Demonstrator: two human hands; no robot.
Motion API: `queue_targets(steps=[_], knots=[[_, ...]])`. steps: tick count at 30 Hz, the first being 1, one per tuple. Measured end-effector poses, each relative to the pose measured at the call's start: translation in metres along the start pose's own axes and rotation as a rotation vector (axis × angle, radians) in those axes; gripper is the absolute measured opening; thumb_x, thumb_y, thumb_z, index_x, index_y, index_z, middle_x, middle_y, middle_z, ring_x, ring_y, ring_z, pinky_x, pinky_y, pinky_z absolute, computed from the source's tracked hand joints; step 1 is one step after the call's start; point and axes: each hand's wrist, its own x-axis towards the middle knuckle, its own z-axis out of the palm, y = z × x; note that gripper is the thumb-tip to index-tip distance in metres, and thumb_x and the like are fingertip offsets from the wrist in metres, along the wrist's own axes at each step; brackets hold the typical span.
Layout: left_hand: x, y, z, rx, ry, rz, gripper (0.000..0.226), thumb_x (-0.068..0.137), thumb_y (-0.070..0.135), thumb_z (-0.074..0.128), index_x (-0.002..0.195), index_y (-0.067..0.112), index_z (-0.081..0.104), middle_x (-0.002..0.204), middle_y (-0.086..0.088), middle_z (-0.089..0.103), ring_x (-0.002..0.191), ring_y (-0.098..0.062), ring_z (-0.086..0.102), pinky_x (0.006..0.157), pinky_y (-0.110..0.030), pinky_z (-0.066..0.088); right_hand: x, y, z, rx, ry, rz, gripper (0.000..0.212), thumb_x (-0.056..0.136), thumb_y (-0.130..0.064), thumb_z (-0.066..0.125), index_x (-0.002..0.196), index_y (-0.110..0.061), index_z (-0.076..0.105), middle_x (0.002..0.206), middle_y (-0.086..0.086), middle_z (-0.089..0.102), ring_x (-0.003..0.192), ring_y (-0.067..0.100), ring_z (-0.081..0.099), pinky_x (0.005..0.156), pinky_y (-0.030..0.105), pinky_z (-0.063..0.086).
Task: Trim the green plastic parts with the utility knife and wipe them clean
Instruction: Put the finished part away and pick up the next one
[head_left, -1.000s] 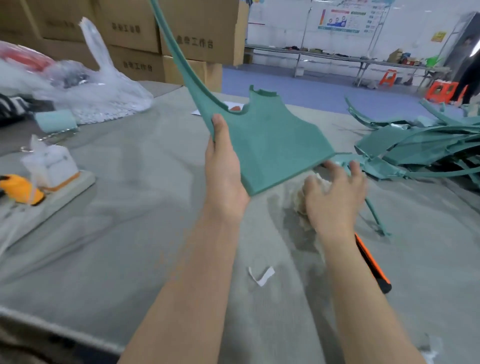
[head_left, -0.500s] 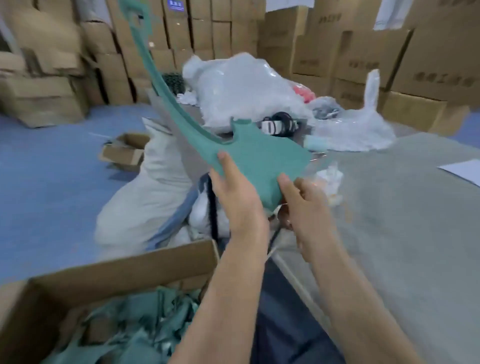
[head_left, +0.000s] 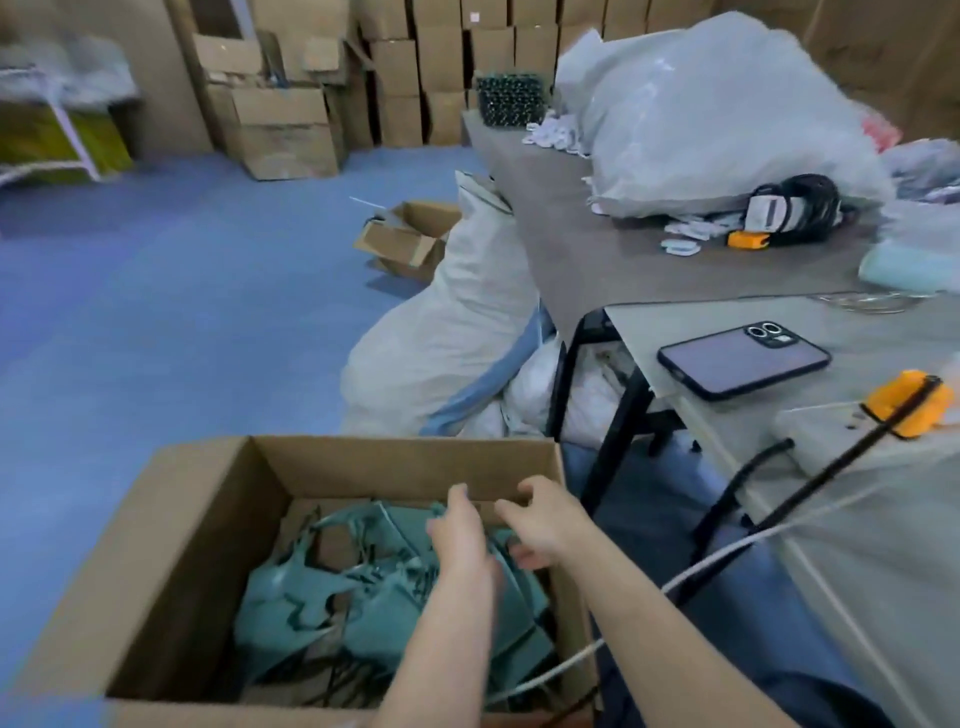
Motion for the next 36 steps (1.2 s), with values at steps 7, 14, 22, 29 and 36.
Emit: queue_targets(steps=[7, 14, 22, 29, 36], knots=[[-0.092, 0.021, 0.093, 0.062, -0.276, 0.476, 0.045, 0.098, 0.019, 0.042, 0.141, 0.007, 0.039, 0.140, -0.019, 0.046, 0.126, -0.034, 0.048, 0.105, -0.047, 0.041, -0.048, -0.030, -0.079, 0.225, 0.243, -0.298, 0.034, 0.096, -0.025, 0.056, 0.127, -0.013, 0.056, 0.123, 0.004, 0.064, 0.111, 0.015, 0.060, 0.091, 0.026, 0.049], [-0.266, -0.047, 0.195, -0.005, -0.968, 0.525, 0.018, 0.095, 0.015, 0.049, 0.105, 0.026, 0.060, 0.113, 0.011, 0.066, 0.108, 0.001, 0.060, 0.086, -0.014, 0.043, -0.191, -0.004, -0.226, 0.442, 0.913, -0.423, 0.021, 0.096, -0.017, 0.056, 0.113, -0.009, 0.066, 0.109, 0.004, 0.070, 0.103, 0.016, 0.063, 0.095, 0.032, 0.048], [-0.426, -0.235, 0.195, 0.373, -1.482, 0.161, 0.019, 0.095, 0.007, 0.044, 0.110, 0.013, 0.055, 0.092, 0.009, 0.056, 0.078, 0.006, 0.056, 0.065, -0.006, 0.042, -0.366, 0.137, -0.281, 0.694, 1.523, -0.114, 0.010, 0.092, -0.019, 0.057, 0.090, -0.024, 0.065, 0.088, -0.006, 0.069, 0.073, 0.000, 0.062, 0.069, 0.017, 0.050], [-0.508, -0.379, 0.146, 0.826, -1.608, -0.247, 0.008, 0.095, 0.012, 0.046, 0.092, 0.017, 0.052, 0.081, 0.006, 0.049, 0.057, 0.005, 0.053, 0.042, -0.012, 0.037, -0.468, 0.276, -0.279, 1.006, 1.954, 0.075, 0.020, 0.095, -0.005, 0.046, 0.109, -0.010, 0.060, 0.093, 0.006, 0.060, 0.083, 0.018, 0.056, 0.073, 0.032, 0.047], [-0.548, -0.465, 0.143, 0.930, -1.546, -0.353, 0.016, 0.093, 0.009, 0.042, 0.081, 0.020, 0.045, 0.075, 0.003, 0.041, 0.063, -0.007, 0.038, 0.055, -0.022, 0.030, -0.516, 0.376, -0.320, 1.133, 2.087, 0.228, 0.031, 0.095, -0.008, 0.042, 0.125, -0.013, 0.050, 0.096, 0.002, 0.048, 0.080, 0.012, 0.046, 0.065, 0.020, 0.039]])
